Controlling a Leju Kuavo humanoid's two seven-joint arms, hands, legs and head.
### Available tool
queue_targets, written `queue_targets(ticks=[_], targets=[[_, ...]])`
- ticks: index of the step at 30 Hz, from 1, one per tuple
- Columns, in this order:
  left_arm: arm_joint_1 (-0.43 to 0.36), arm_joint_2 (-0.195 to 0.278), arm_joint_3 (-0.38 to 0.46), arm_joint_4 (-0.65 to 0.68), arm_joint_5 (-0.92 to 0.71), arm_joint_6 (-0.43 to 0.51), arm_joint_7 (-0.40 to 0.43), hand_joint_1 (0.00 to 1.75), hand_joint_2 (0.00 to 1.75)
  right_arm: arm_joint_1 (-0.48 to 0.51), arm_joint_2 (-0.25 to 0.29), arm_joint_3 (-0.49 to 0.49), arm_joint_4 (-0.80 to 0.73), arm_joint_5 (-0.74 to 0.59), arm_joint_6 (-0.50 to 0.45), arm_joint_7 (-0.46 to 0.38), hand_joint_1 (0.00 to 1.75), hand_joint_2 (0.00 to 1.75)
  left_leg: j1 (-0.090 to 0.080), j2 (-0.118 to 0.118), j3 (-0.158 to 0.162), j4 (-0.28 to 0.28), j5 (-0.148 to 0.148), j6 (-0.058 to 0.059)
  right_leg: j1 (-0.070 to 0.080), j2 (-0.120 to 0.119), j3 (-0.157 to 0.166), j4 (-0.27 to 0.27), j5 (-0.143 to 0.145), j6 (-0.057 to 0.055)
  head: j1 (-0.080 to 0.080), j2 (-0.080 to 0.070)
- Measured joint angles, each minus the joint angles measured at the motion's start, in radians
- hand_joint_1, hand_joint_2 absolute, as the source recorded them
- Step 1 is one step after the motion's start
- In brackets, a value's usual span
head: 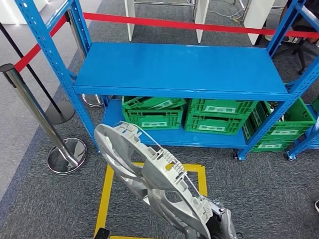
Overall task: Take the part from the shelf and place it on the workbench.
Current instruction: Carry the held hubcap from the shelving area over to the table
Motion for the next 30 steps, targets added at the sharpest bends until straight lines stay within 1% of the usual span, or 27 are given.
queue_targets(ticks=[1, 2, 3, 4, 5, 6, 7, 8, 9, 10, 11, 12, 13, 15, 16, 17, 18, 19, 20, 21, 22, 23, 25, 26, 27, 28, 30], targets=[[0.0, 0.0, 0.0, 0.0, 0.0, 0.0, 0.0, 0.0, 1.75, -0.001, -0.003, 0.003, 0.0, 0.001, 0.0, 0.0, 1.75, 1.75, -0.002, 0.001, -0.016, 0.002, 0.012, 0.0, 0.0, 0.001, -0.006, 0.055, -0.016, 0.002, 0.001, 0.0], [0.0, 0.0, 0.0, 0.0, 0.0, 0.0, 0.0, 0.0, 1.75, -0.001, -0.006, 0.005, 0.0, 0.002, -0.001, 0.0, 1.75, 1.75, -0.004, 0.002, -0.032, 0.004, 0.024, 0.0, 0.0, 0.001, -0.001, 0.088, -0.008, 0.002, 0.002, 0.0], [0.0, 0.0, 0.0, 0.0, -0.001, -0.001, 0.0, 0.0, 1.75, -0.001, -0.008, 0.008, 0.0, 0.003, -0.002, 0.0, 1.75, 1.75, -0.005, 0.002, -0.05, 0.008, 0.035, 0.0, 0.0, 0.001, 0.02, 0.086, 0.02, 0.002, 0.002, 0.0], [0.0, 0.0, 0.0, 0.0, -0.001, -0.001, 0.0, 0.0, 1.75, -0.002, -0.011, 0.01, 0.0, 0.006, -0.004, 0.0, 1.75, 1.75, -0.006, 0.002, -0.067, 0.012, 0.045, -0.002, 0.0, 0.001, 0.059, 0.049, 0.054, 0.0, 0.002, 0.0], [-0.001, -0.001, 0.0, 0.0, -0.001, -0.002, 0.0, 0.0, 1.75, -0.004, -0.013, 0.012, 0.0, 0.009, -0.007, 0.0, 1.75, 1.75, -0.006, 0.002, -0.081, 0.017, 0.055, -0.005, 0.0, 0.001, 0.115, -0.018, 0.074, -0.003, 0.002, 0.0], [-0.001, -0.001, 0.0, 0.0, -0.002, -0.003, 0.0, 0.0, 1.75, -0.006, -0.015, 0.014, 0.0, 0.011, -0.01, 0.0, 1.75, 1.75, -0.008, 0.002, -0.093, 0.022, 0.065, -0.008, 0.001, 0.002, 0.178, -0.104, 0.077, -0.007, 0.002, 0.0], [-0.001, -0.001, 0.0, 0.0, -0.002, -0.003, -0.001, 0.0, 1.75, -0.009, -0.017, 0.016, 0.0, 0.013, -0.013, 0.0, 1.75, 1.75, -0.009, 0.001, -0.101, 0.025, 0.075, -0.013, 0.002, 0.002, 0.228, -0.179, 0.066, -0.011, 0.002, 0.0], [-0.001, -0.002, 0.0, 0.0, -0.003, -0.003, -0.001, 0.0, 1.75, -0.012, -0.018, 0.018, 0.0, 0.014, -0.015, 0.0, 1.75, 1.75, -0.01, 0.001, -0.109, 0.027, 0.087, -0.017, 0.004, 0.003, 0.259, -0.23, 0.052, -0.015, 0.002, 0.0], [-0.002, -0.002, 0.0, 0.0, -0.003, -0.003, -0.001, 0.0, 1.75, -0.014, -0.019, 0.021, 0.0, 0.015, -0.017, 0.0, 1.75, 1.75, -0.01, 0.002, -0.115, 0.027, 0.099, -0.022, 0.007, 0.004, 0.266, -0.255, 0.047, -0.02, 0.002, 0.0], [-0.001, -0.002, 0.0, 0.0, -0.003, -0.003, -0.001, 0.0, 1.75, -0.015, -0.02, 0.023, 0.0, 0.016, -0.018, 0.0, 1.75, 1.75, -0.009, 0.001, -0.121, 0.026, 0.107, -0.027, 0.005, 0.003, 0.256, -0.258, 0.051, -0.026, 0.002, 0.0], [-0.001, -0.002, 0.0, 0.0, -0.004, -0.003, -0.001, 0.0, 1.75, -0.015, -0.021, 0.025, 0.0, 0.018, -0.021, 0.0, 1.75, 1.75, -0.008, 0.001, -0.127, 0.03, 0.1, -0.034, 0.005, 0.002, 0.243, -0.257, 0.06, -0.033, 0.002, 0.0], [0.0, -0.002, 0.0, 0.0, -0.004, -0.003, -0.001, 0.0, 1.75, -0.016, -0.022, 0.026, 0.0, 0.02, -0.024, 0.0, 1.75, 1.75, -0.007, -0.001, -0.133, 0.049, 0.072, -0.041, 0.003, -0.001, 0.23, -0.257, 0.071, -0.042, 0.001, 0.0], [0.001, -0.001, 0.0, 0.0, -0.004, -0.003, -0.001, 0.0, 1.75, -0.016, -0.023, 0.027, 0.0, 0.023, -0.026, 0.0, 1.75, 1.75, -0.005, -0.002, -0.141, 0.086, 0.027, -0.048, 0.001, -0.004, 0.218, -0.257, 0.081, -0.05, -0.001, 0.0], [0.001, -0.001, 0.0, 0.0, -0.004, -0.003, -0.001, 0.0, 1.75, -0.017, -0.023, 0.03, 0.001, 0.026, -0.03, 0.001, 1.75, 1.75, -0.001, -0.003, -0.16, 0.208, -0.077, -0.06, 0.003, -0.007, 0.195, -0.25, 0.1, -0.059, -0.003, 0.0], [0.0, -0.001, 0.0, 0.0, -0.004, -0.004, -0.001, 0.0, 1.75, -0.017, -0.023, 0.031, 0.001, 0.028, -0.031, 0.001, 1.75, 1.75, 0.0, -0.003, -0.165, 0.266, -0.104, -0.063, 0.003, -0.008, 0.182, -0.245, 0.109, -0.059, -0.003, 0.0], [0.0, -0.001, 0.0, 0.0, -0.004, -0.005, -0.001, 0.0, 1.75, -0.017, -0.023, 0.033, 0.002, 0.03, -0.033, 0.001, 1.75, 1.75, 0.002, -0.003, -0.16, 0.302, -0.106, -0.065, 0.003, -0.009, 0.166, -0.238, 0.119, -0.058, -0.003, 0.0], [0.0, -0.001, 0.0, 0.0, -0.005, -0.005, -0.001, 0.0, 1.75, -0.017, -0.023, 0.034, 0.002, 0.031, -0.036, 0.001, 1.75, 1.75, 0.003, -0.003, -0.14, 0.303, -0.088, -0.065, 0.003, -0.01, 0.149, -0.231, 0.127, -0.057, -0.004, 0.0], [0.0, -0.001, 0.0, 0.0, -0.006, -0.006, -0.001, 0.0, 1.75, -0.017, -0.024, 0.036, 0.003, 0.032, -0.039, 0.001, 1.75, 1.75, 0.004, -0.003, -0.106, 0.267, -0.059, -0.064, 0.003, -0.01, 0.132, -0.223, 0.135, -0.055, -0.004, 0.0], [0.0, 0.0, 0.0, 0.0, -0.007, -0.006, -0.001, 0.0, 1.75, -0.017, -0.024, 0.038, 0.003, 0.033, -0.044, 0.001, 1.75, 1.75, 0.004, -0.003, -0.06, 0.204, -0.035, -0.06, 0.003, -0.01, 0.116, -0.216, 0.141, -0.053, -0.004, 0.0], [-0.001, 0.0, 0.0, 0.0, -0.008, -0.006, -0.002, 0.0, 1.75, -0.018, -0.025, 0.04, 0.003, 0.034, -0.048, 0.0, 1.75, 1.75, 0.002, -0.003, -0.015, 0.132, -0.025, -0.054, 0.004, -0.01, 0.104, -0.209, 0.146, -0.049, -0.004, 0.0], [-0.001, 0.0, 0.0, 0.0, -0.01, -0.005, -0.002, 0.0, 1.75, -0.019, -0.026, 0.042, 0.003, 0.035, -0.051, 0.0, 1.75, 1.75, 0.0, -0.003, 0.019, 0.072, -0.024, -0.049, 0.005, -0.011, 0.094, -0.204, 0.152, -0.045, -0.003, 0.0], [-0.001, 0.001, 0.0, 0.0, -0.011, -0.004, -0.003, 0.0, 1.75, -0.021, -0.027, 0.044, 0.004, 0.037, -0.055, 0.0, 1.75, 1.75, -0.002, -0.003, 0.038, 0.034, -0.028, -0.044, 0.006, -0.013, 0.087, -0.202, 0.16, -0.039, -0.003, 0.0], [0.0, 0.001, 0.0, 0.0, -0.011, -0.002, -0.004, 0.0, 1.75, -0.024, -0.028, 0.048, 0.004, 0.043, -0.062, 0.0, 1.75, 1.75, -0.005, -0.004, 0.036, 0.01, -0.024, -0.034, 0.005, -0.016, 0.076, -0.204, 0.177, -0.028, -0.003, 0.0], [0.0, 0.001, 0.0, 0.001, -0.012, -0.002, -0.005, 0.0, 1.75, -0.025, -0.03, 0.05, 0.005, 0.046, -0.066, 0.0, 1.75, 1.75, -0.004, -0.005, 0.033, 0.002, -0.016, -0.028, 0.003, -0.015, 0.071, -0.204, 0.174, -0.022, -0.003, 0.0], [0.0, 0.001, 0.0, 0.001, -0.012, -0.002, -0.006, 0.0, 1.75, -0.026, -0.031, 0.052, 0.006, 0.048, -0.069, 0.0, 1.75, 1.75, -0.002, -0.006, 0.027, -0.005, -0.007, -0.02, 0.003, -0.011, 0.061, -0.191, 0.155, -0.017, -0.001, 0.0], [-0.001, 0.0, 0.0, 0.001, -0.012, -0.003, -0.008, 0.0, 1.75, -0.028, -0.033, 0.054, 0.007, 0.051, -0.071, 0.0, 1.75, 1.75, 0.001, -0.007, 0.02, -0.012, 0.001, -0.013, 0.003, -0.007, 0.047, -0.16, 0.12, -0.013, 0.001, 0.0], [-0.003, 0.0, 0.0, 0.001, -0.013, -0.006, -0.01, 0.0, 1.75, -0.031, -0.036, 0.055, 0.011, 0.054, -0.073, 0.0, 1.75, 1.75, 0.002, -0.01, -0.002, -0.012, 0.016, -0.005, 0.001, 0.0, 0.011, -0.042, 0.029, -0.008, 0.006, 0.0]])
